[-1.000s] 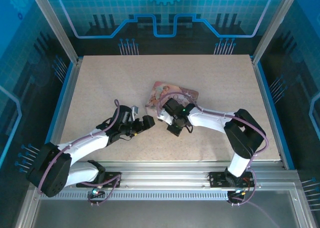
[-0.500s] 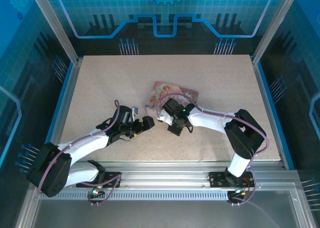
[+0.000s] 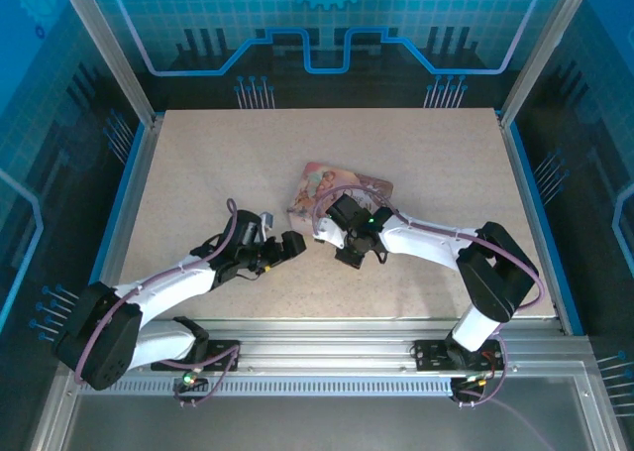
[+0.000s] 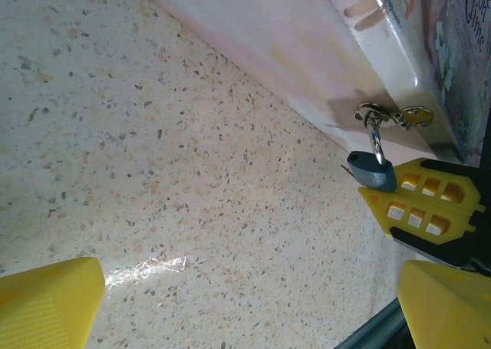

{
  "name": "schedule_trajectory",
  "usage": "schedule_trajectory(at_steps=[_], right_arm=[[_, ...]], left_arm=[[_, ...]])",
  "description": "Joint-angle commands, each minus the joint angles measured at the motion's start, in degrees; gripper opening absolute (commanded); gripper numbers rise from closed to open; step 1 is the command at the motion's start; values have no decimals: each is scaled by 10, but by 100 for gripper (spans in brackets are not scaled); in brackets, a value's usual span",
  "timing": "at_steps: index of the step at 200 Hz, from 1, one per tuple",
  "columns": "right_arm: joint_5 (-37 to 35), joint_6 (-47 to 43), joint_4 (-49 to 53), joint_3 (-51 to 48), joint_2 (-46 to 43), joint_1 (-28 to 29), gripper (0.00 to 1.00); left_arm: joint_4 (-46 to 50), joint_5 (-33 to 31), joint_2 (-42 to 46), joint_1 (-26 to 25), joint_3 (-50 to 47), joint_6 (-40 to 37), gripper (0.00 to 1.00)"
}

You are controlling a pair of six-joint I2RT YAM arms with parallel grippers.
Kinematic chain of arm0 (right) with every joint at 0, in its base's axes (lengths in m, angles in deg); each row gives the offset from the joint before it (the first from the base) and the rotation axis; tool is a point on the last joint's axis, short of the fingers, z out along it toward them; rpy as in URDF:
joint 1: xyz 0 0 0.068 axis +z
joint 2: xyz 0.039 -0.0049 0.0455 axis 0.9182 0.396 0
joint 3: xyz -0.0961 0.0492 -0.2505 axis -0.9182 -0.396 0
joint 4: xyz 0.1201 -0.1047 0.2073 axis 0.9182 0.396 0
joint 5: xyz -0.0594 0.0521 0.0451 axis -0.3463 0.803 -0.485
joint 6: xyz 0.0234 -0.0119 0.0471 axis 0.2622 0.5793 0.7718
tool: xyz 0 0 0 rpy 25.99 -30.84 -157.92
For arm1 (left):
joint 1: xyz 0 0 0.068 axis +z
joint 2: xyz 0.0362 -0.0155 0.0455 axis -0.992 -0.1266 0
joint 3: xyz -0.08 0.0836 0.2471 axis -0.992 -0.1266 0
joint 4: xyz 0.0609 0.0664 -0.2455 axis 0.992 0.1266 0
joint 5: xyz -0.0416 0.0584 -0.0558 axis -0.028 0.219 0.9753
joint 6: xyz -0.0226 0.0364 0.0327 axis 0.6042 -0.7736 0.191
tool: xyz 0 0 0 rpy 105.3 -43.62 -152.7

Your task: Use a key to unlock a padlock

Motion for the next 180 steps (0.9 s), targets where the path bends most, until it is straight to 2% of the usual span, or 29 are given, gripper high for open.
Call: schedule_trajectory(at_steps=[1,79,180], right_arm=[[6,-18,-3,4,5,8,1],[19,-82,-36,30,8,13,1],[32,-79,-28,44,37,21,1]], left_arm=[[12,16,14,-2,-11,-3,99],[13,15,17,-2,-13,4,99],[13,14,21,-2,-15,9,99]])
